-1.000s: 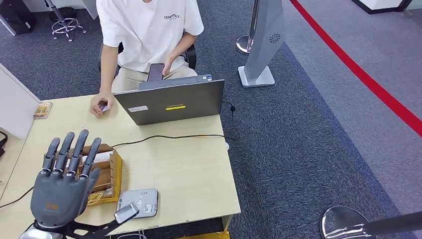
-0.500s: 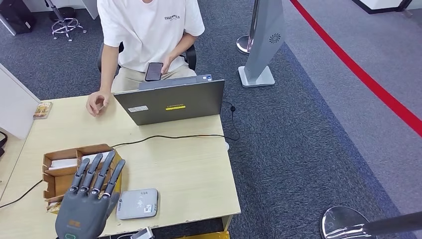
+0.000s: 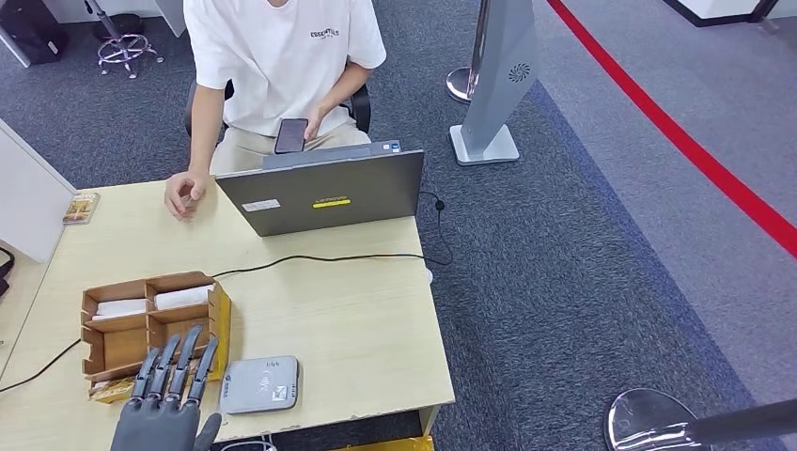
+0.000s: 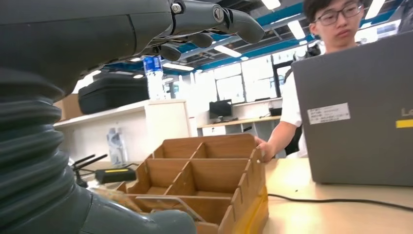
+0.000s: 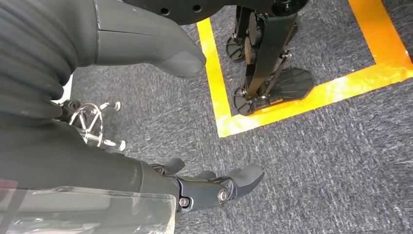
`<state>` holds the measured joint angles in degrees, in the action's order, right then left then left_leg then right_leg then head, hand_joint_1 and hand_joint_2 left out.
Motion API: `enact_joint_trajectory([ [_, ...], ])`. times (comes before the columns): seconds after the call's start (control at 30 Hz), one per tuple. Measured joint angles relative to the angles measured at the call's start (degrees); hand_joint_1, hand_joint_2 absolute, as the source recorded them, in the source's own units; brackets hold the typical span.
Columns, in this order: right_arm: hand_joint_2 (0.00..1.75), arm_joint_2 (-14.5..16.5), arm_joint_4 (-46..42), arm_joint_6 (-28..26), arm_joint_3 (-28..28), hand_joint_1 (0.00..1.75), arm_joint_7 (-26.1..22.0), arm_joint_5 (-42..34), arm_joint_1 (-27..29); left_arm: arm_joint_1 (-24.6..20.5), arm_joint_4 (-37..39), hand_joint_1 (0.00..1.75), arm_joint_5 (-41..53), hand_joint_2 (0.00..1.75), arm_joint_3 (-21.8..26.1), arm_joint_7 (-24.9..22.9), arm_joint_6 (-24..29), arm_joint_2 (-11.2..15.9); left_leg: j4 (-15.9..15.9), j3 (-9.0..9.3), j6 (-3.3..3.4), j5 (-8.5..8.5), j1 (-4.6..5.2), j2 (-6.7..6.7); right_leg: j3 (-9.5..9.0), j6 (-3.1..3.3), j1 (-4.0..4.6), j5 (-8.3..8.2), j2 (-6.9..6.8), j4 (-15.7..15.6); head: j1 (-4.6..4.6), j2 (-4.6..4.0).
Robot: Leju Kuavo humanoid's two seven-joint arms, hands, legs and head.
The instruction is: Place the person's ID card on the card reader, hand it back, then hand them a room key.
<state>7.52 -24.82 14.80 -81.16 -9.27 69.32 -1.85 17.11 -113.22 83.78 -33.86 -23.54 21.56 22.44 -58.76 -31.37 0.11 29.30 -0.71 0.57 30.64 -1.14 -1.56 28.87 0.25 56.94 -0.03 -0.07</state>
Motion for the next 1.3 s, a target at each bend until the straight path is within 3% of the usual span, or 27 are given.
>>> enact_joint_trajectory([
  [0.57, 1.75, 0.0, -0.1, -1.3, -0.7, 0.00, 0.1, 0.9, 0.0, 1.7, 1.4, 0.00, 0.1, 1.75, 1.0, -3.0, 0.8, 0.9, 0.0, 0.00, 0.00, 0.00, 0.00, 0.01, -0.02, 0.00, 0.00, 0.00, 0.00, 0.0, 0.00, 0.00],
  [0.87, 1.75, -0.4, 1.0, -3.0, -1.0, 0.00, 0.3, 1.9, 0.0, 5.4, 3.2, 0.00, 1.8, 1.75, 11.7, -1.7, 2.8, -1.6, 0.0, 0.00, 0.00, 0.00, -0.01, 0.01, -0.02, 0.00, 0.01, 0.00, -0.01, 0.0, -0.01, 0.00],
  [1.3, 1.75, -1.5, 3.3, -4.3, -1.0, 0.00, 0.7, 2.0, -0.2, 6.6, 6.8, 0.00, 2.6, 1.75, 21.2, 3.4, 2.6, -6.8, 0.0, 0.01, 0.00, 0.00, 0.00, 0.01, -0.03, 0.00, 0.00, 0.00, -0.02, 0.0, -0.01, 0.00],
])
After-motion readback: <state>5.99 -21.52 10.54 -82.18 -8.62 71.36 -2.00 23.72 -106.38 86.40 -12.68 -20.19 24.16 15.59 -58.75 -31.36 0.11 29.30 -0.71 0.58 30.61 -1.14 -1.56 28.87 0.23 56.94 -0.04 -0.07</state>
